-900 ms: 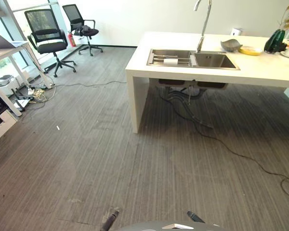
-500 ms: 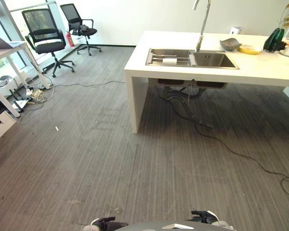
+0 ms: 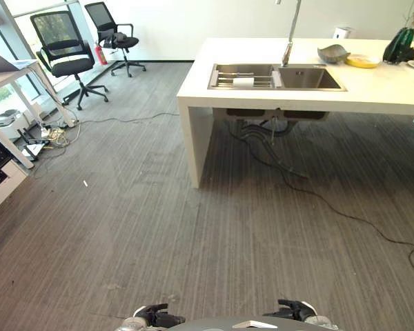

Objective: Place the dishes in the dishwasher.

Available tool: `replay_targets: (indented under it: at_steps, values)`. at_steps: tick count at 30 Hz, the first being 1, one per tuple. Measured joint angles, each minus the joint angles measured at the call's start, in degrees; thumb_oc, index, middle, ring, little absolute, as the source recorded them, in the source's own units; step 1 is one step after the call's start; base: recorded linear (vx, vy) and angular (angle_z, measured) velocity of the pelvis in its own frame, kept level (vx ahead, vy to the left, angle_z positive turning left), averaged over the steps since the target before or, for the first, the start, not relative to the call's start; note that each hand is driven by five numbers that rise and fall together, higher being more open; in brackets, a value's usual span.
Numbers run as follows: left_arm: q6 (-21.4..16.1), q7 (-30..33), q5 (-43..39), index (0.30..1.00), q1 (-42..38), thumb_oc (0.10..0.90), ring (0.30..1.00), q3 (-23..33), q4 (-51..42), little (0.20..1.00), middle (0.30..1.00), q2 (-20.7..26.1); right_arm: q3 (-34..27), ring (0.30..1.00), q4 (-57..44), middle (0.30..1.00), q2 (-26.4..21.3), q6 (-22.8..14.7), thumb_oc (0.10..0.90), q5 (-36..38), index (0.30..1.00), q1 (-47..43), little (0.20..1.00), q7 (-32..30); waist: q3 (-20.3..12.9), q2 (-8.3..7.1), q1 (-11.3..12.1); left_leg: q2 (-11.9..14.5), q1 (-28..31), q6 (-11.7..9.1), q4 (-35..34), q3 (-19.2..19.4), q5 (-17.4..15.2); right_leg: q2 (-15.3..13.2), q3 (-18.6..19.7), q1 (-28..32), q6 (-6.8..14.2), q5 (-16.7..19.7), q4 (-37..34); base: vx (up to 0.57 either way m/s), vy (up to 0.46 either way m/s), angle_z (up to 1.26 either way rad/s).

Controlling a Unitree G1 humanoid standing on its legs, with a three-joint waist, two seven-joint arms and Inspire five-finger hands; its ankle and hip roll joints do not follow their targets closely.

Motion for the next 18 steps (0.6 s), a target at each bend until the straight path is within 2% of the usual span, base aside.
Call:
replay_targets:
  at_steps: [7, 16, 17, 18]
  values:
    - [-0.39, 0.65, -0.01, 0.9, -0.09, 0.8, 0.9, -0.03, -0.3, 0.9, 0.9, -0.06, -0.53, 0.9, -0.05, 0.9, -0.13, -0.23, 0.8, 0.08, 0.9, -0.17, 0.9, 0.0, 0.92, 0.39, -0.01, 0.06, -0.1, -0.16, 0.0, -0.16, 0.01, 0.0, -0.23, 0.0, -0.01, -0.02, 0.03, 0.0, -0.009, 0.01]
    - [-0.47, 0.63, -0.12, 0.9, -1.11, 0.8, 0.9, 0.03, -0.27, 0.9, 0.9, -0.47, -0.93, 0.9, 0.04, 0.9, -1.31, -0.25, 0.8, 0.55, 0.9, -1.83, 0.9, 0.43, 3.1, 2.02, -0.02, 0.65, -1.41, -1.33, 1.35, -0.52, -0.03, 0.13, -0.63, -1.96, -0.92, -1.83, 3.34, 0.01, -0.071, 0.02]
    - [-0.56, 0.72, -0.47, 0.9, -1.6, 0.8, 0.9, 0.42, -0.28, 0.9, 0.9, -0.18, -1.08, 0.9, 0.37, 0.9, -1.28, -0.23, 0.8, 1.17, 0.9, -2.75, 0.9, 0.58, 4.17, 1.66, 0.14, 0.96, -2.45, -2.1, 3.83, -0.7, -0.31, 0.21, -0.62, -2.67, -1.59, -2.59, 4.81, 0.07, -0.243, 0.02]
    - [-0.71, 0.82, -1.46, 0.9, -2.94, 0.8, 0.9, 1.28, -0.1, 0.9, 0.9, 0.49, -1.1, 0.9, 0.59, 0.9, -1.18, -0.11, 0.8, 1.23, 0.9, -3.99, 0.9, 0.83, 5.57, 0.07, 0.44, 1.14, -6.03, -3.53, 9.97, -1.37, 0.49, -0.71, -0.63, -3.95, -2.78, -3.27, 6.59, 0.1, -0.238, 0.05]
